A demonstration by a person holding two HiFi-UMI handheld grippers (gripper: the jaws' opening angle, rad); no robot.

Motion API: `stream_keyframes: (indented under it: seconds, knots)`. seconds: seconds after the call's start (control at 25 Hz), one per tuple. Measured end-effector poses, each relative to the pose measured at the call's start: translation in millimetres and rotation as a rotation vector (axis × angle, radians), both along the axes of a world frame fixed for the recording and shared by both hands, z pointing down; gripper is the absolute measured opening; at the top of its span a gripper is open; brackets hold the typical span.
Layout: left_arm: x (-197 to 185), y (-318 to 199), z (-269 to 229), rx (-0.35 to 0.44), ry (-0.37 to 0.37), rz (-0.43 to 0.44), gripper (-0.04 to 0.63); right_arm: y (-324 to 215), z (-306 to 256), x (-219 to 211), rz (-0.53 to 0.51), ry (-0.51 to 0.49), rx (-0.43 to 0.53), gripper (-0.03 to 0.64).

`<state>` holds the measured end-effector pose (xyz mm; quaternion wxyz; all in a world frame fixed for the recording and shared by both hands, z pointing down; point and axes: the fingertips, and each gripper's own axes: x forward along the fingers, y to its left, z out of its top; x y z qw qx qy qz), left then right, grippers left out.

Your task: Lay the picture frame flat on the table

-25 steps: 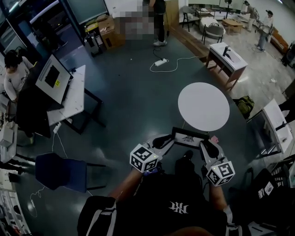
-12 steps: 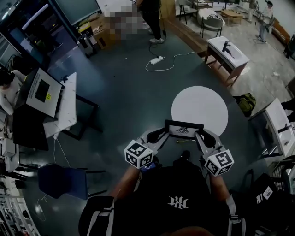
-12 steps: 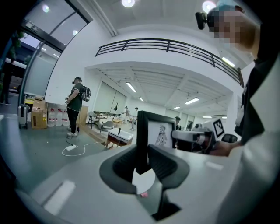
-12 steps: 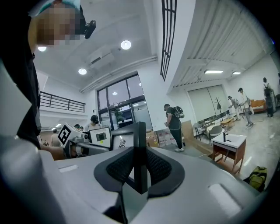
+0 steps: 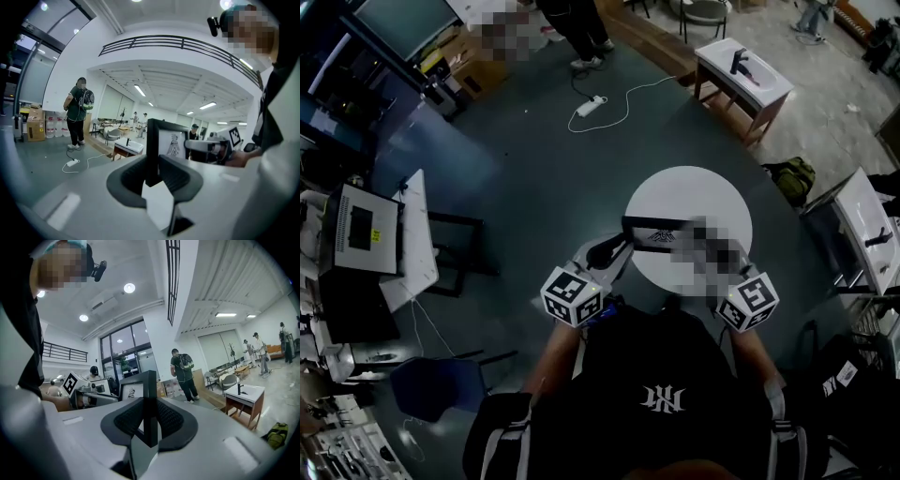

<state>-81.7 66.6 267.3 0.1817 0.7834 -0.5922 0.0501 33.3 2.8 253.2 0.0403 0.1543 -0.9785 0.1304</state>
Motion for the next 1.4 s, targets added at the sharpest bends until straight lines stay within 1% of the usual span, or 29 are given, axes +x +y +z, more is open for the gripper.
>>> stream_keyframes:
  seconds: [0.24,0.32,0.48,0.56,0.8,1.04,1.28,1.4]
  knots:
    - [-20.6,-63.2,18.0,-0.037,0.001,0.056,0.077,-56.0,19.1,-16.8,0.043,0.019,-0.041,0.075]
    - [-35.7,-85.5,28.7,-0.056,0.004,0.094,0.078,-74.4,29.7,-30.5,0.074,0.033,-0.056,0.075]
    - [-75.2,-126.9,56.7,-0.117,0.052,0.178,0.077,-105.0,50.2,-67.5,0.148,0.084,-0.088,0.075]
    - [-95.0,-150.8,68.5,-0.141,0.060,0.218,0.077,-119.7,59.1,-85.7,0.177,0.105,-0.105,0.075]
    - [-128.3,-223.4,93.5,-0.177,0.076,0.338,0.075,-171.3,83.3,-115.8,0.306,0.131,-0.160,0.074]
    - [-133.5,-283.1,118.7,-0.196,0.104,0.463,0.077,-219.2,111.0,-119.8,0.447,0.167,-0.209,0.075]
    - [-138.1,-308.7,158.1,-0.232,0.156,0.517,0.077,-244.0,147.7,-123.9,0.559,0.205,-0.267,0.075]
    - [-138.1,-312.5,181.3,-0.253,0.158,0.530,0.077,-247.8,174.7,-123.6,0.576,0.198,-0.293,0.077]
